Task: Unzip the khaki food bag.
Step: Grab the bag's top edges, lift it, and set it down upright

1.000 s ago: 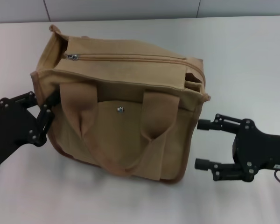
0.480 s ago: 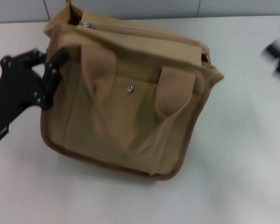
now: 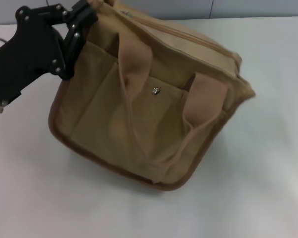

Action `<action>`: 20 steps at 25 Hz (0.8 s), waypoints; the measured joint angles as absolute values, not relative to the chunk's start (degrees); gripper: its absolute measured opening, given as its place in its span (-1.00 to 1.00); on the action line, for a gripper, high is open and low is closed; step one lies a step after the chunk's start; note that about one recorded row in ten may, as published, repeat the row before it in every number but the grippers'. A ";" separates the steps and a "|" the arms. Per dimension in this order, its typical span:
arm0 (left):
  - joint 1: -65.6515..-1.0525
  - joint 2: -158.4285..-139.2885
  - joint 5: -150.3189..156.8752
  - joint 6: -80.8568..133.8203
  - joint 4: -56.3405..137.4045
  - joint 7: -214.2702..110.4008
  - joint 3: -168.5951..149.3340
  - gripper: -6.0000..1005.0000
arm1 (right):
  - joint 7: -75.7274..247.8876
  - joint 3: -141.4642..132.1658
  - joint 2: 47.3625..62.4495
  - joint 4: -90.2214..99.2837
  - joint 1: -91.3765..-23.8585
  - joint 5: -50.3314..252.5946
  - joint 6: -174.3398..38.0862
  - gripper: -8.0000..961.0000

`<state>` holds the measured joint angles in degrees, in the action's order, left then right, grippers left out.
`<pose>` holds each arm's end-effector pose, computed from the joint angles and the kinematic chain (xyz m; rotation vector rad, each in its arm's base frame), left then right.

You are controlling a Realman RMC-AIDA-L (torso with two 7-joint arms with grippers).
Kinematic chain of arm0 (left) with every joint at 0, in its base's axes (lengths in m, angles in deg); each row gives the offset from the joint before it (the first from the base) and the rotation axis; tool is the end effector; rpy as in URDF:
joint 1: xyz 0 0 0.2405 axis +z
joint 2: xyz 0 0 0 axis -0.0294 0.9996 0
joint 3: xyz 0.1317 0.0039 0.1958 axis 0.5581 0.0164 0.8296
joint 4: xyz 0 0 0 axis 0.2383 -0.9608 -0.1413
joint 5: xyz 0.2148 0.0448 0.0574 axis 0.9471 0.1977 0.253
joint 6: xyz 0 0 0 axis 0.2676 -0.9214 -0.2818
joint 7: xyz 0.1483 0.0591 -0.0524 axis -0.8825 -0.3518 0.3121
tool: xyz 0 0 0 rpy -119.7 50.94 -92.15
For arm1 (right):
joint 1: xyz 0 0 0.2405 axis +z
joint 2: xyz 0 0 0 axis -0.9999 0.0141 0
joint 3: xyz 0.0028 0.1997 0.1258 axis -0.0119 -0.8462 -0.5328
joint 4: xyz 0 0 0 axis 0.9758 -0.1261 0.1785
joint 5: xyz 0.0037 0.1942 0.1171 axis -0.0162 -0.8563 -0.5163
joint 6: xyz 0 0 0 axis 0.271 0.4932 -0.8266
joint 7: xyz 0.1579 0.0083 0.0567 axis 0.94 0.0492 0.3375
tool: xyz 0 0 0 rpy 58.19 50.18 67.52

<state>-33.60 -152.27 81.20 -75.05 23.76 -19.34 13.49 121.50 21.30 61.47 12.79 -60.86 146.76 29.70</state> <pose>-0.1993 0.3192 0.0280 -2.1504 0.2354 -1.3412 0.2267 0.3268 0.0640 -1.6825 0.0929 1.4814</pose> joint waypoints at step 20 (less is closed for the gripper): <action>-33.54 -152.36 81.19 -76.15 22.99 -16.68 13.85 -0.92 | 121.49 21.66 61.48 12.87 -62.15 152.09 26.08 0.75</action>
<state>-33.54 -152.36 81.19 -76.15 22.99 -16.68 13.85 121.49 21.66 61.48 12.87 -62.15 152.09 26.08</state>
